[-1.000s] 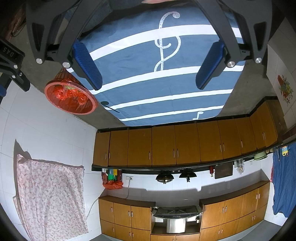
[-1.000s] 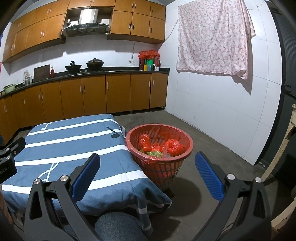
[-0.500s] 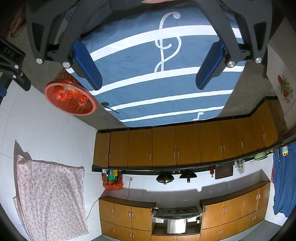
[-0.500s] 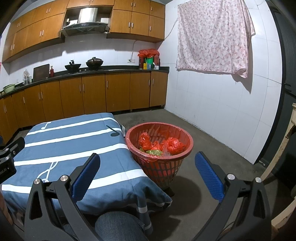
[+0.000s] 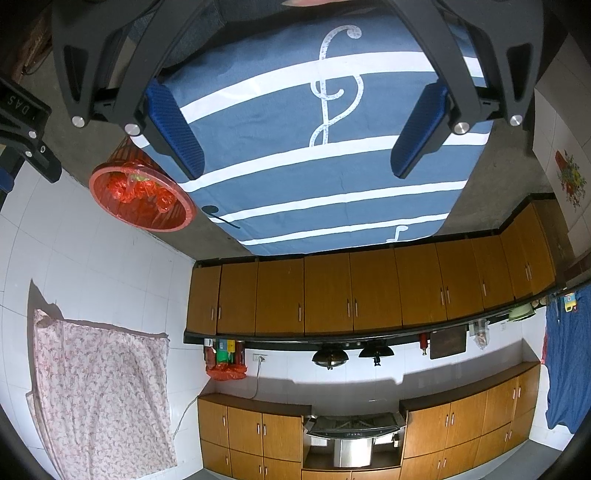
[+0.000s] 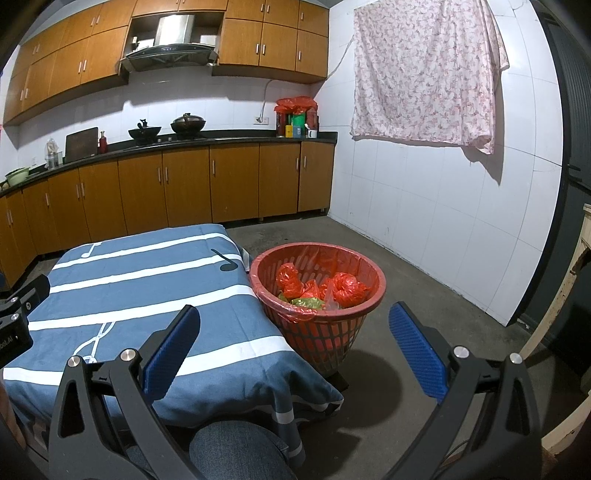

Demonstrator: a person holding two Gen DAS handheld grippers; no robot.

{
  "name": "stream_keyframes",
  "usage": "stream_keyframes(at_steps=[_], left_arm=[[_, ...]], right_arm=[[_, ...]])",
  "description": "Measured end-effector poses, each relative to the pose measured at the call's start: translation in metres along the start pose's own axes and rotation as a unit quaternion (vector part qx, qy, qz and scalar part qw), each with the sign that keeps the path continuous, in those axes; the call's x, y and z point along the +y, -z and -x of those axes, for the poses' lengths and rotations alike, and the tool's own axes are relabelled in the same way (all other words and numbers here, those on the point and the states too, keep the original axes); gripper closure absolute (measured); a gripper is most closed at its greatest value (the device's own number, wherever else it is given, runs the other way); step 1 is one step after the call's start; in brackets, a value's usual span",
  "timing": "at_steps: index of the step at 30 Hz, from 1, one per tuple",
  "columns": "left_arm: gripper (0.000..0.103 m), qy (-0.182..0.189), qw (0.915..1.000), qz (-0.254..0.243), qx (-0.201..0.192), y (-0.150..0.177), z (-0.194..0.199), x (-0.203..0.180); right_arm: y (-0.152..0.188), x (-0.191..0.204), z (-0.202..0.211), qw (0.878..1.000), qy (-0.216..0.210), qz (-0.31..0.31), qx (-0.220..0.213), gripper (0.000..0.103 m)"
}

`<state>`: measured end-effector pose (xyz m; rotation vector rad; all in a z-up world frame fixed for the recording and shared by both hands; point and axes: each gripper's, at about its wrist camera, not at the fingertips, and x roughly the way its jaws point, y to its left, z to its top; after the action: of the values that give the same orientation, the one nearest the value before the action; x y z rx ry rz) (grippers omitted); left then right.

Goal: Collect trash

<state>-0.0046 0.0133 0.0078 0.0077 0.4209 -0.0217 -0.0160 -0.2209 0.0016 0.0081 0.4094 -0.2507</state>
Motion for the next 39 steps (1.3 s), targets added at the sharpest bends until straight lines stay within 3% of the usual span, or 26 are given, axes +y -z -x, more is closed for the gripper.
stream_keyframes(at_steps=[39], left_arm=[[0.004,0.001,0.9999,0.000,0.010,0.015,-0.003,-0.002]], right_arm=[[0.001,-0.002,-0.001,1.000,0.000,-0.002,0.002,0.002]])
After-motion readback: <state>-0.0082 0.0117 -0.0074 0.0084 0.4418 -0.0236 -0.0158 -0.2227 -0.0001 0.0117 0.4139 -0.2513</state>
